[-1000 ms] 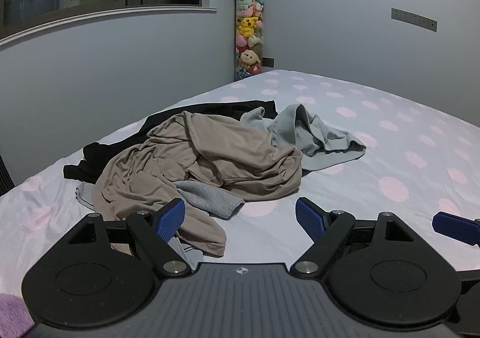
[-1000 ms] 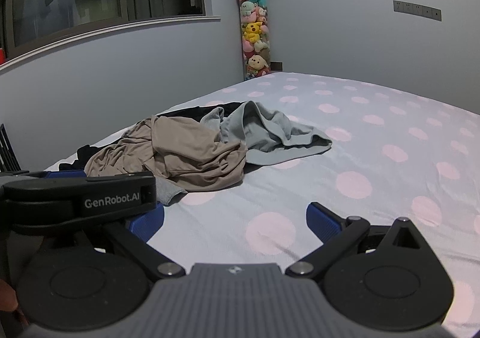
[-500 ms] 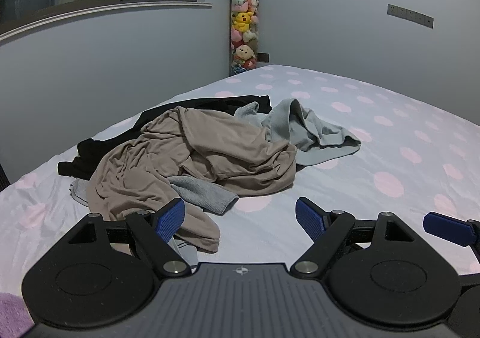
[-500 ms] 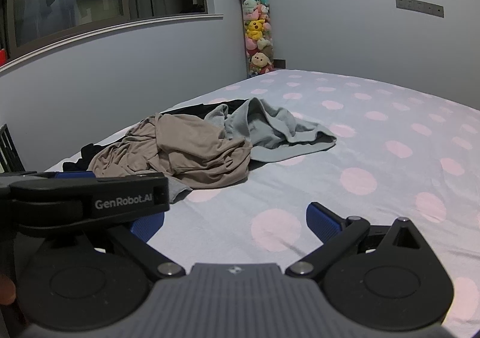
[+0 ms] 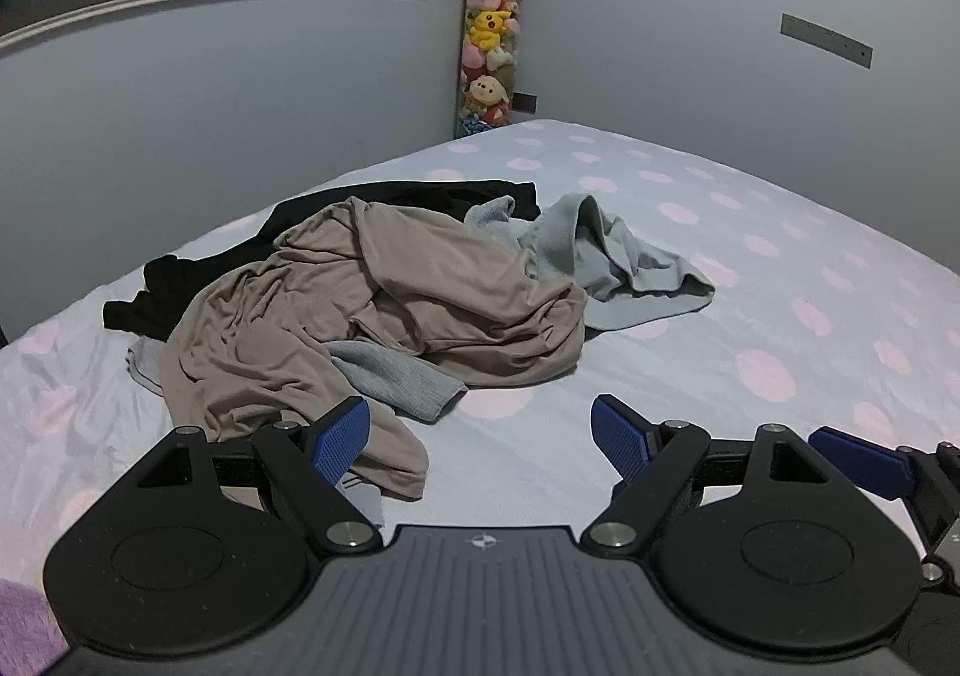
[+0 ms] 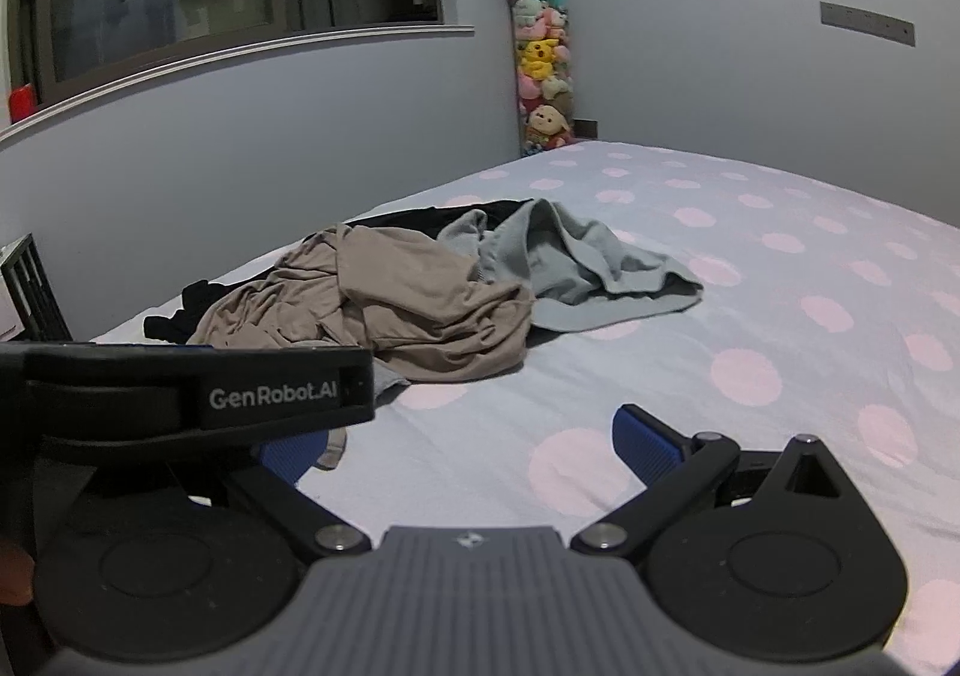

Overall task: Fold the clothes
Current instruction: 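Move both grippers open toward the pile of clothes on the bed, then close the left gripper on the beige shirt while the right gripper grasps it too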

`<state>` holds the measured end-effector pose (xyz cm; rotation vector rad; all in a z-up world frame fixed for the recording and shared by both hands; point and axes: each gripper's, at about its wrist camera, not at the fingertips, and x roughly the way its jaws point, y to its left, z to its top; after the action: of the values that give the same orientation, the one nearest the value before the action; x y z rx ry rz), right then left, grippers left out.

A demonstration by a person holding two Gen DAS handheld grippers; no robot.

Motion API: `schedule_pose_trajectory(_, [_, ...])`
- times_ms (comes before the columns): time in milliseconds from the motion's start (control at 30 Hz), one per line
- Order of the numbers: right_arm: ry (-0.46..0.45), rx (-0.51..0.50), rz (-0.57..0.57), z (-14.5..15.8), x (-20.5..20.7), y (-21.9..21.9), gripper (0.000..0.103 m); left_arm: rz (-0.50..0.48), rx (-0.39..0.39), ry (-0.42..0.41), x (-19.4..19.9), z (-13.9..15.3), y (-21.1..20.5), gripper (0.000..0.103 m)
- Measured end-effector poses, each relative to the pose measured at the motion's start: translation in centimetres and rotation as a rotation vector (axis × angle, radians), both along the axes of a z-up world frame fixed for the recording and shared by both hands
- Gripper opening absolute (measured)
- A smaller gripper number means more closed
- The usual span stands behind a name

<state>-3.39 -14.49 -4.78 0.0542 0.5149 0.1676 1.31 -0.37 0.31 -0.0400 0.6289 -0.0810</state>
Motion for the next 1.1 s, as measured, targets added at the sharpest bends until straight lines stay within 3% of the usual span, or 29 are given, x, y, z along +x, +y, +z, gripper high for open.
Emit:
schedule_pose_trajectory(233, [-0.023, -0.015, 0.001, 0.7, 1.7, -0.4, 0.102, 0.027, -0.052, 0.004, 2.6, 2.2, 2.2, 0.081])
schedule_pose_trajectory(400, [-0.020, -0.013, 0.009, 0.8, 4.1, -0.2, 0.102, 0.089, 0.059, -0.150, 4.0, 4.4, 3.5, 0.081])
schedule_pose_trajectory(533, [0.020, 0.010, 0.070, 0.4, 6.4, 1.0, 0.102, 0.123, 0.064, -0.163, 5.5, 3.5, 4.6, 0.081])
schedule_pose_trajectory(733, [0.076, -0.027, 0.150, -0.9, 8.6, 3.6, 0.102, 0.115, 0.099, -0.034, 8.3, -0.1, 5.3, 0.081])
schedule_pose_trajectory(900, [0.103, -0.018, 0.193, -2.2, 9.9, 5.2, 0.100, 0.130, 0.044, 0.064, 9.9, -2.0, 6.9, 0.077])
schedule_pose_trajectory(1033, [0.115, -0.052, 0.224, -3.1, 10.9, 6.7, 0.082, 0.153, 0.018, 0.144, 10.5, -3.6, 8.4, 0.064])
schedule_pose_trajectory(1100, [0.124, -0.060, 0.227, -3.6, 11.5, 7.3, 0.080, 0.183, -0.016, 0.199, 10.9, -4.3, 9.4, 0.060])
